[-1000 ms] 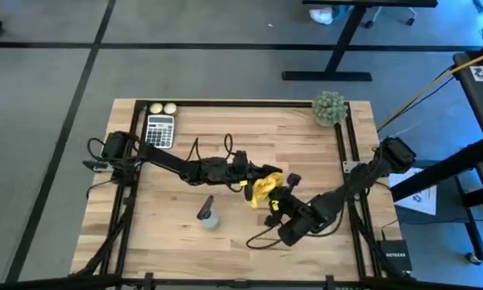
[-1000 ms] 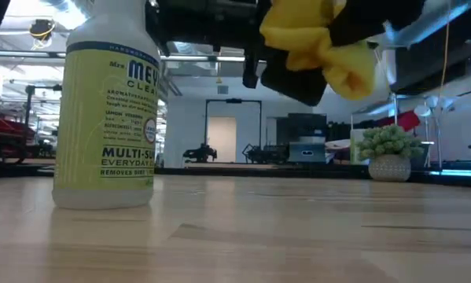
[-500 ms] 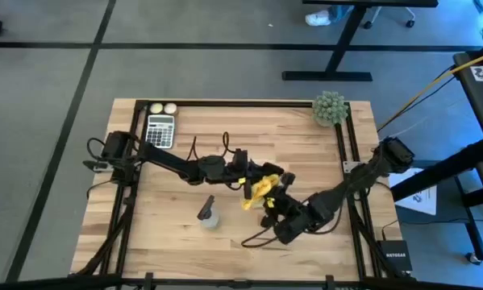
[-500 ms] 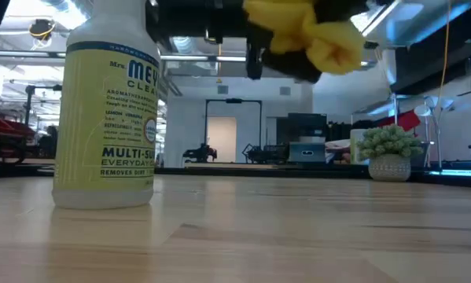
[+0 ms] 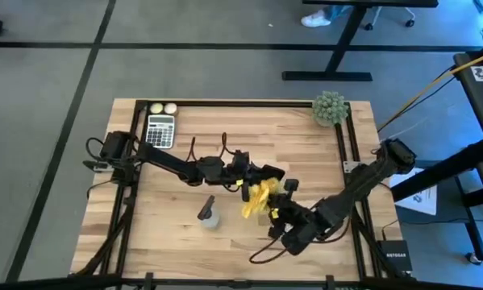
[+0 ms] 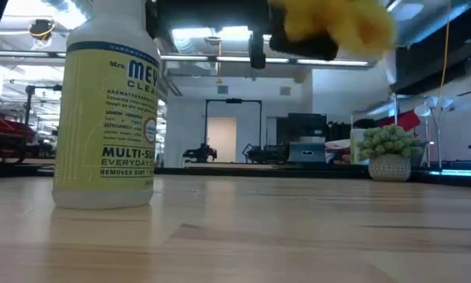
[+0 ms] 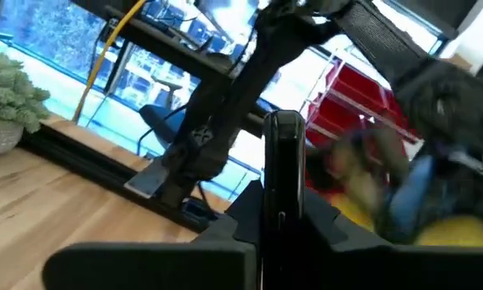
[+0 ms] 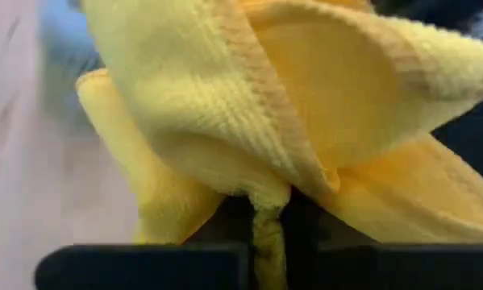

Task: Apply microfiber cloth
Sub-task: Wipe the back of the black cellphone with the yellow microfiber cloth

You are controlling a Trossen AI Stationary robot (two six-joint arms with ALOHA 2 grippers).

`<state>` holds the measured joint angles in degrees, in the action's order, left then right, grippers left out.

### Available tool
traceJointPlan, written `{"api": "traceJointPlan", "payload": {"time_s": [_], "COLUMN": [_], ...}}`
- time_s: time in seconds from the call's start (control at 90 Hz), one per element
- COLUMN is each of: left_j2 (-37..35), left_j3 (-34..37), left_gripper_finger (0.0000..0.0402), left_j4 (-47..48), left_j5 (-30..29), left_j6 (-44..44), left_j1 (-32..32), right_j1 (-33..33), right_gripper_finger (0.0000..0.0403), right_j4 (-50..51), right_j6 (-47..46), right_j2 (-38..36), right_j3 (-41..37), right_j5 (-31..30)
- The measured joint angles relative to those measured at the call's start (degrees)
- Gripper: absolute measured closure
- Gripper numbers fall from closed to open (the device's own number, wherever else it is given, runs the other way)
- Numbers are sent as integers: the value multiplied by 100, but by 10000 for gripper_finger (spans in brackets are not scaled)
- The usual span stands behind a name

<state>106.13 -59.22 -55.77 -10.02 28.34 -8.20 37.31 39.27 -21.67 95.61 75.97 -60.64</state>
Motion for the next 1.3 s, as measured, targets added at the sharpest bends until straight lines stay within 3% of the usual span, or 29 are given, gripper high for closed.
{"api": "traceJointPlan", "payload": {"time_s": [0.111, 0.4, 0.556, 0.689, 0.867, 0.967, 1.067, 1.3], "left_j2": [0, 37, 31, 15, 7, 7, 7, 15], "left_j3": [0, 33, 31, 15, 9, 9, 9, 28], "left_gripper_finger": [386, 386, 386, 386, 386, 386, 386, 386], "left_j4": [-131, -233, -334, -385, -373, -343, -343, -271], "left_j5": [51, 181, 219, 281, 295, 301, 280, 201], "left_j6": [89, 119, 119, 107, 115, 100, 101, 120], "left_j1": [17, 6, 6, 4, -3, -5, 2, 21], "right_j1": [-232, -524, -323, -30, 384, 493, 414, -247], "right_gripper_finger": [396, 396, 396, 396, 396, 396, 396, 396], "right_j4": [-49, -1156, -1018, -436, 947, 1488, 1363, 833], "right_j6": [243, 290, 150, 63, -246, -540, -611, -507], "right_j2": [22, 357, 503, 377, -15, -134, -151, 217], "right_j3": [69, -279, -297, -138, 502, 747, 773, 599], "right_j5": [-156, 718, 1391, 1523, 1081, 346, -390, 24]}}
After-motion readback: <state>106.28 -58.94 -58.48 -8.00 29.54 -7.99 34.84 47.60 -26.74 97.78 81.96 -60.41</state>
